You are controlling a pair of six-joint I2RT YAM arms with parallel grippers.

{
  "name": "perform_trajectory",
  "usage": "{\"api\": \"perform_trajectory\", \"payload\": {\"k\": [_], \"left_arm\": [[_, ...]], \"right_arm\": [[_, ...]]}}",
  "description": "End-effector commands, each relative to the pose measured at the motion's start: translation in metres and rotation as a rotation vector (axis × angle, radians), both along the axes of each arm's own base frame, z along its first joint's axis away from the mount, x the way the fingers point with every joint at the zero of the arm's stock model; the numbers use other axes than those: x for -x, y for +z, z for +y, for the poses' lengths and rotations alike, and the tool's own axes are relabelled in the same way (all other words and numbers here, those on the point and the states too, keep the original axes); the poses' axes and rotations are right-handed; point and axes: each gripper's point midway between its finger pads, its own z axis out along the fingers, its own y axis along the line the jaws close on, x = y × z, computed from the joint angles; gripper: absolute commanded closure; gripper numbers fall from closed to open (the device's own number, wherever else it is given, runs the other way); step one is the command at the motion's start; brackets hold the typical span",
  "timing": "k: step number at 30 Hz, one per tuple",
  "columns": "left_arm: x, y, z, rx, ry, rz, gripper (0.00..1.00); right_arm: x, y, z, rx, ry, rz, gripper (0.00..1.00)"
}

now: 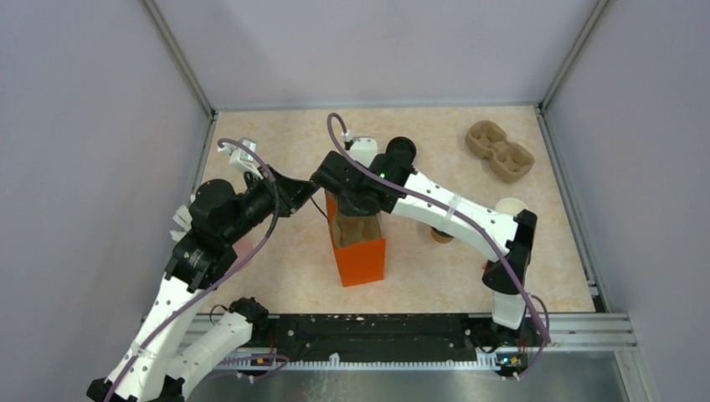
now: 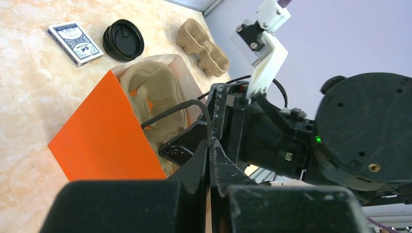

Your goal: Pack the takeout coffee

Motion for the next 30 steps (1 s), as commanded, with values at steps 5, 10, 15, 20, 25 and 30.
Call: {"api": "perform_trajectory", "payload": {"k": [5, 10, 15, 20, 25, 30], "left_arm": [[0.004, -0.004, 0.003, -0.019, 0.000, -0.001, 1.00], [0.003, -0.002, 0.004, -0.018, 0.005, -0.008, 1.00], [0.004, -0.005, 0.004, -0.022, 0.006, 0.002, 0.99], [0.005, -0.007, 0.005, -0.022, 0.008, 0.002, 0.96], [0.006, -0.009, 0.004, -0.021, 0.000, 0.010, 0.94], [0.007, -0.008, 0.004, -0.021, 0.000, 0.013, 0.93]], "right_arm": [[0.005, -0.017, 0.003, 0.040, 0.021, 0.015, 0.76], [0.010, -0.020, 0.000, 0.042, 0.029, 0.035, 0.76], [0.013, -0.028, -0.002, 0.051, 0.035, 0.051, 0.76], [0.015, -0.033, 0.000, 0.053, 0.045, 0.055, 0.74], [0.016, -0.043, 0.002, 0.070, 0.053, 0.067, 0.70], [0.014, -0.035, 0.001, 0.059, 0.049, 0.046, 0.62]]}}
